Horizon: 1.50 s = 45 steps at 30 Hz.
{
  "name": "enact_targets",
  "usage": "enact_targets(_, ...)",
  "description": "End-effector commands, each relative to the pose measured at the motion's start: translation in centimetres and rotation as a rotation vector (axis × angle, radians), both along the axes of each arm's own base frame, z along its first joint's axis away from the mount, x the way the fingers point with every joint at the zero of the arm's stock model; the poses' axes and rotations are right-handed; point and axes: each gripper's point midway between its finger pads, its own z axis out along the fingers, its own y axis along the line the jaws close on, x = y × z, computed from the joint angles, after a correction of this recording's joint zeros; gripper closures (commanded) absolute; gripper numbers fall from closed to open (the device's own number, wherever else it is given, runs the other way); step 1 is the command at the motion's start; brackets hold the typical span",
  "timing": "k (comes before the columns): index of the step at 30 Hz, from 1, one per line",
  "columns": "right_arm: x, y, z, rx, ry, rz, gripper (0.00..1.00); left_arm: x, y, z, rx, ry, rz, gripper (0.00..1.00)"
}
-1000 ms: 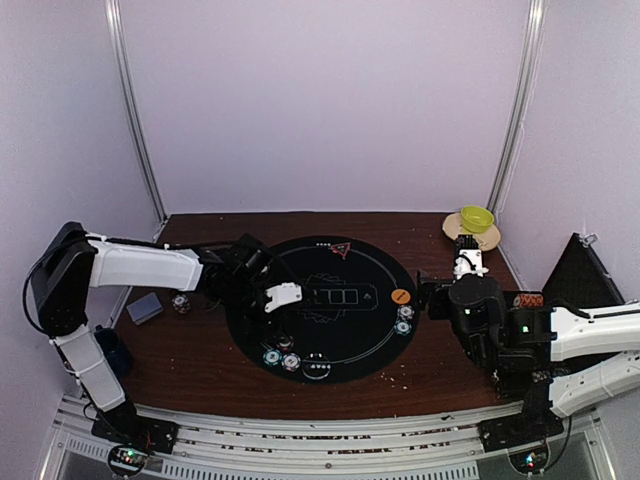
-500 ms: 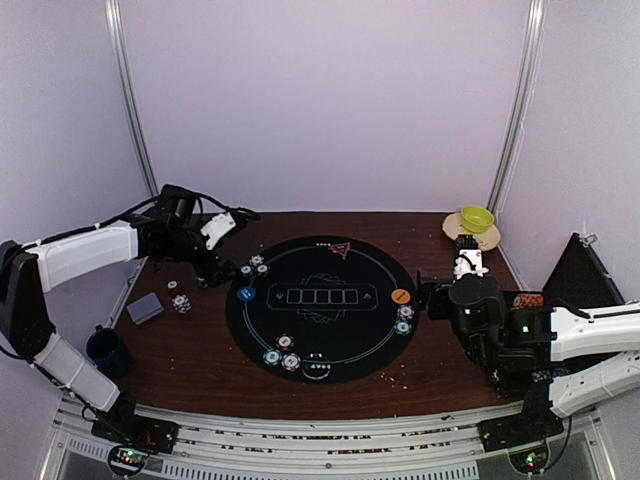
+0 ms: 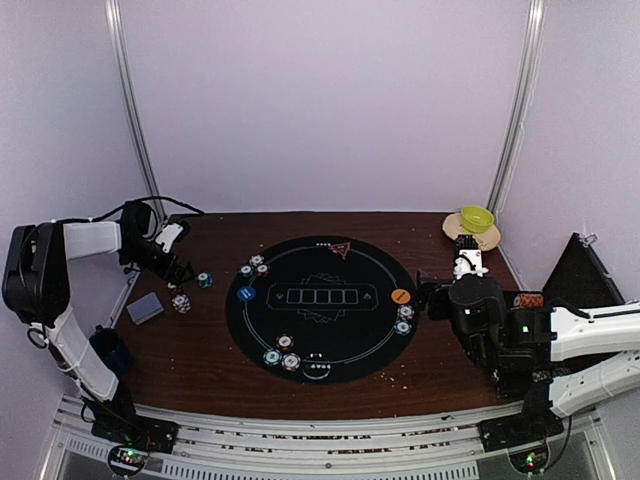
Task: Distribute texas hold em gaming equipment
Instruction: Pick up the pile of poker chips from the pile of poker chips.
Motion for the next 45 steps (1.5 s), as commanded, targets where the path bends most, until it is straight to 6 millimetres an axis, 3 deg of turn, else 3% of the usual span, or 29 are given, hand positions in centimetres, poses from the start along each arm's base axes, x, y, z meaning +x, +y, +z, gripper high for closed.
enact_targets(1, -0.1, 0.2, 1.2, 0.009, -0.012, 0.004, 0.0, -0.1, -0.1, 0.6, -0.03, -0.026, -0.02, 0.05)
enact_targets(5, -0.1, 0.2, 1.3, 0.016, -0.013, 0.007, 0.0, -1.0, 0.6, 0.7, 0.01, -0.044, -0.01, 0.04)
enact_targets(13, -0.2, 0.2, 1.4, 0.022, -0.014, 0.009, 0.0, 0.9, 4.4, -0.9, 0.019, -0.016, 0.136, 0.08)
enact_targets(30, -0.2, 0.2, 1.4, 0.018, -0.014, 0.009, 0.0, 1.1, 4.7, -4.1, 0.016, 0.049, 0.146, 0.19)
enact_targets(45, -0.2, 0.2, 1.4, 0.017, -0.015, 0.008, 0.0, 0.7, 4.9, -5.2, 0.025, 0.073, 0.152, 0.29)
